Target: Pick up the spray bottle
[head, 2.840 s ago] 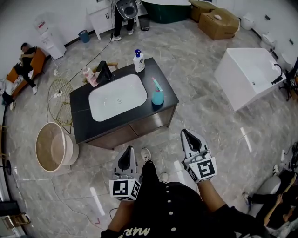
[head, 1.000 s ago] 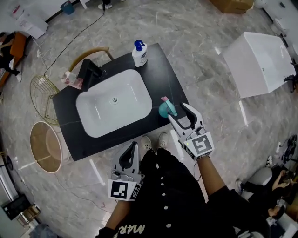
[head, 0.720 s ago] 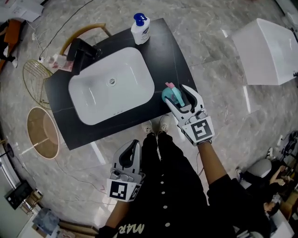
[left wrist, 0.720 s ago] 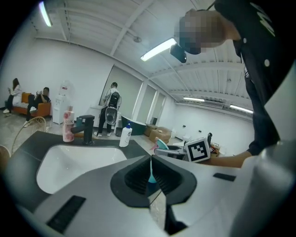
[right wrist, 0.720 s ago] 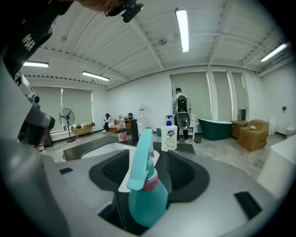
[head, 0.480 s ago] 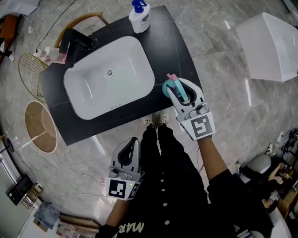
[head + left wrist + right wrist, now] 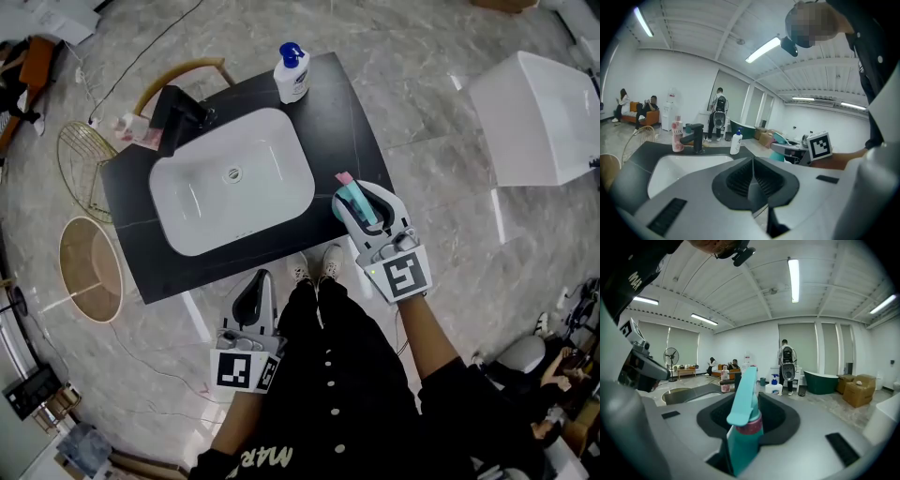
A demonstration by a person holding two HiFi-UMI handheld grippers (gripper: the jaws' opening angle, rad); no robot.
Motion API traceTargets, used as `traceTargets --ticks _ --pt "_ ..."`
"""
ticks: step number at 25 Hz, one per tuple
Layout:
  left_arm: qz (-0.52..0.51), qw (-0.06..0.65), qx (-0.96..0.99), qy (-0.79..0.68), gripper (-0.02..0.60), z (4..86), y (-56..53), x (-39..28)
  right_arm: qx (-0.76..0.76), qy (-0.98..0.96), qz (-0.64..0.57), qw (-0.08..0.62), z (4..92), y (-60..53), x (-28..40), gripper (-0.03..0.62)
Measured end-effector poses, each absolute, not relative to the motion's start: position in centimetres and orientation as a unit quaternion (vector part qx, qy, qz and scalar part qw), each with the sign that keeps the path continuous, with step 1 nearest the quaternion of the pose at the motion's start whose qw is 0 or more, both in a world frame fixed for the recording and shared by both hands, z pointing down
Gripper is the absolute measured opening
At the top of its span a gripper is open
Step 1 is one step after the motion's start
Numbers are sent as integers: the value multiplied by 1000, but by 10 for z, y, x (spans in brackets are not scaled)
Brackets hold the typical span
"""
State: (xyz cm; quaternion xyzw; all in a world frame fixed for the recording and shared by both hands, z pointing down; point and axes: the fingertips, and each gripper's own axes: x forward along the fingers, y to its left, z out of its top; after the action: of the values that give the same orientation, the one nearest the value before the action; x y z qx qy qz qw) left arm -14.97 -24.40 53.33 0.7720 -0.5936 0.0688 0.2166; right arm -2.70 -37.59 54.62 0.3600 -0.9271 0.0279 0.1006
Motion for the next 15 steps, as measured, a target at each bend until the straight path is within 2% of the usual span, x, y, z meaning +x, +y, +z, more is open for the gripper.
traceTargets --ticks 12,15 --pt "23 125 781 -612 20 456 -277 -166 410 -909 12 71 438 -350 3 118" --pt "14 101 791 -603 20 432 -287 -161 415 -909 0 43 414 -341 12 118"
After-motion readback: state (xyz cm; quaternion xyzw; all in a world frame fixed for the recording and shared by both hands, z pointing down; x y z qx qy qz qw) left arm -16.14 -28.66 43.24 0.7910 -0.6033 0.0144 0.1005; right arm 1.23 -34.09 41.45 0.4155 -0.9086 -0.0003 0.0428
